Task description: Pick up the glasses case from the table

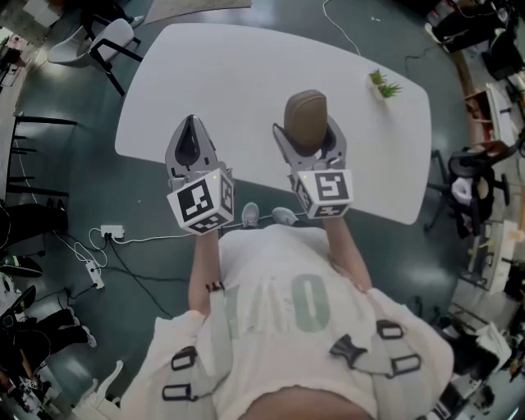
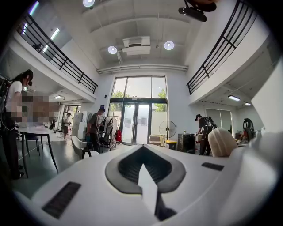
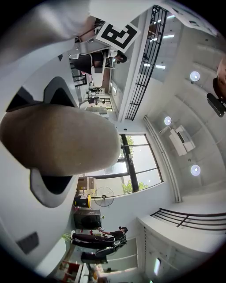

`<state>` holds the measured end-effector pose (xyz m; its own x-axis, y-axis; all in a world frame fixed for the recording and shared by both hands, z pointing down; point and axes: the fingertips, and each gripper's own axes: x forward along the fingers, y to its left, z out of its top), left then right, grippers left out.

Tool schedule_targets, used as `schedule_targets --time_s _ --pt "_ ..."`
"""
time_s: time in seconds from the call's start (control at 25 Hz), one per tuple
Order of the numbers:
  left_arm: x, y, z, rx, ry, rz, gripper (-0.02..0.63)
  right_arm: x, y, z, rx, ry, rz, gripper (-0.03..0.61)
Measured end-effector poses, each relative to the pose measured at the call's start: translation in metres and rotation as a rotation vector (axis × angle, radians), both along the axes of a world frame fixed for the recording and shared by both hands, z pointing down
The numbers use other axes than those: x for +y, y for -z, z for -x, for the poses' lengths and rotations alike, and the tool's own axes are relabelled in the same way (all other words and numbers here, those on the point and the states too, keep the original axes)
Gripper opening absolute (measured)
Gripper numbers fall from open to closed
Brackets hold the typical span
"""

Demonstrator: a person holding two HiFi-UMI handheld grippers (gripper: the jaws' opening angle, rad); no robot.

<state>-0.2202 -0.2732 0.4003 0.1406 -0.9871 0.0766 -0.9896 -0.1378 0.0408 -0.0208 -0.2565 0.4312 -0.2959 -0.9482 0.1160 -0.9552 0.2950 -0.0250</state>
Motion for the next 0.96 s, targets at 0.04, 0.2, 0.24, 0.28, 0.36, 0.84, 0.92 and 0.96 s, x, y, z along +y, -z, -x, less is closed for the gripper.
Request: schedule_targets --time_s 0.04,0.2,0.24,0.28,0.36,0.84,0.92,0.96 --pt "0.0 0.0 -0.001 -0.001 -0.001 0.001 0.003 0.0 0.001 0.0 0.001 0.001 -0.002 0.382" --pt "-0.001 -0.001 -0.005 -0.006 -0.009 0.001 0.004 -0.001 0.004 0.0 -0.011 -0.002 -0.016 0.382" --pt "-0.001 -0.001 -0.006 -0.008 -0.011 0.0 0.003 -0.002 0.006 0.0 -0.011 -0.005 -0.017 0.382" --pt "-0.001 -0.001 -0.007 -0.01 -0.013 -0.001 0.003 -0.002 0.007 -0.002 -0.01 -0.008 -0.018 0.382" --pt "0.0 -0.001 -0.009 -0.011 -0.015 -0.002 0.003 -0.002 0.005 -0.005 -0.01 -0.011 -0.021 0.382" --pt "0.002 -0.001 -0.01 -0.009 -0.008 -0.002 0.003 0.0 0.007 -0.011 -0.024 -0.017 -0.02 0.382" --pt "0.002 -0.002 -0.012 -0.01 -0.009 -0.002 0.004 -0.001 0.007 -0.014 -0.024 -0.023 -0.015 0.382" --pt "0.002 -0.002 -0.012 -0.01 -0.009 -0.001 0.003 -0.001 0.007 -0.016 -0.023 -0.026 -0.013 0.382"
